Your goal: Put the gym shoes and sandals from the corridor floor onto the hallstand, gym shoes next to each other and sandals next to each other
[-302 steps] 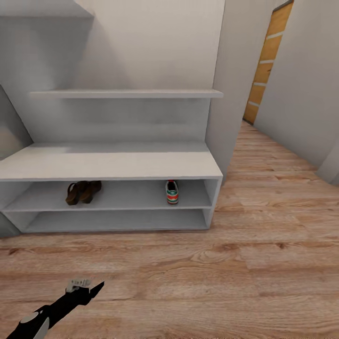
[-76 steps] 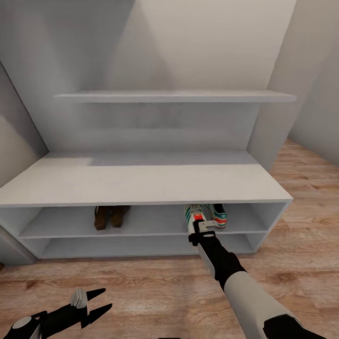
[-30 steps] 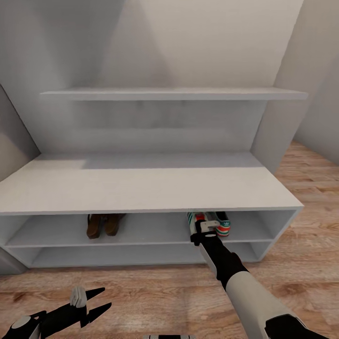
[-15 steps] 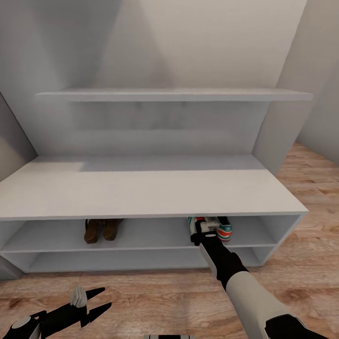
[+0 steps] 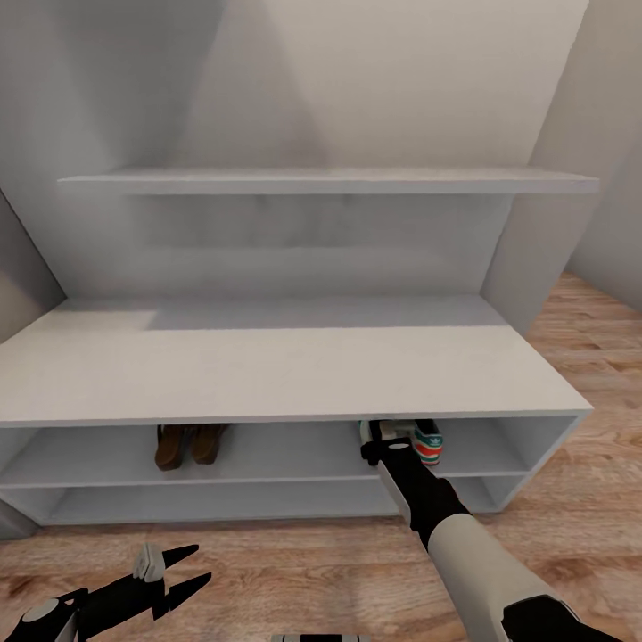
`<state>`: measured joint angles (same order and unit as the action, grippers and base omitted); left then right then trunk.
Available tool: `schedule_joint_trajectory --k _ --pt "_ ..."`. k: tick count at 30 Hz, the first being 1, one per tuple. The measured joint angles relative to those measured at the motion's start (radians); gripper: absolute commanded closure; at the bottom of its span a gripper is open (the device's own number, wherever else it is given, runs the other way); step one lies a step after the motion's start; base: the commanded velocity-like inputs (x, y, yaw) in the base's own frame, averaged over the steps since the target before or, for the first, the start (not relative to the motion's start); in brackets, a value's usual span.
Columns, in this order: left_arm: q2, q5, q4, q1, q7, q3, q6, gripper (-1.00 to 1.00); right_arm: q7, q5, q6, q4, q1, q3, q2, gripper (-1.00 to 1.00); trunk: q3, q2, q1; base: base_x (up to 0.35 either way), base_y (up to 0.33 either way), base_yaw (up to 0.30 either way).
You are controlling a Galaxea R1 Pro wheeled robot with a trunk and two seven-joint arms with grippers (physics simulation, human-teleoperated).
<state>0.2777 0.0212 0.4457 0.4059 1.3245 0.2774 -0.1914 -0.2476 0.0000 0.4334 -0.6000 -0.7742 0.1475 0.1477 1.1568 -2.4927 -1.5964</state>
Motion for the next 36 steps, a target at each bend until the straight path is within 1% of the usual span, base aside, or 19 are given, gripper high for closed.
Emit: schedule_joint_trajectory --k 12,13,27,36 --pt "0.0 0.0 0.0 0.0 0.001 0.0 -0.001 -1.0 0.0 0.0 0.0 0.0 0.0 0.0 -0.003 1.0 0.0 0.0 0.0 0.042 0.0 0.0" --pt "0.0 0.0 0.0 0.0 0.001 0.0 -0.001 -1.0 0.0 0.0 0.0 0.0 0.0 0.0 -0.004 -1.0 0.0 0.0 0.0 0.002 0.0 0.0" --pt "0.001 0.001 0.0 0.0 0.001 0.0 -0.001 -1.0 0.0 -0.001 0.0 -0.002 0.0 0.0 -0.008 -1.0 0.0 0.0 0.0 -0.001 0.0 0.0" --pt "0.002 0.001 0.0 0.0 0.004 0.0 -0.004 -1.0 0.0 -0.001 0.0 -0.002 0.0 0.0 -0.008 -1.0 0.0 0.0 -0.001 -0.289 -0.013 0.0"
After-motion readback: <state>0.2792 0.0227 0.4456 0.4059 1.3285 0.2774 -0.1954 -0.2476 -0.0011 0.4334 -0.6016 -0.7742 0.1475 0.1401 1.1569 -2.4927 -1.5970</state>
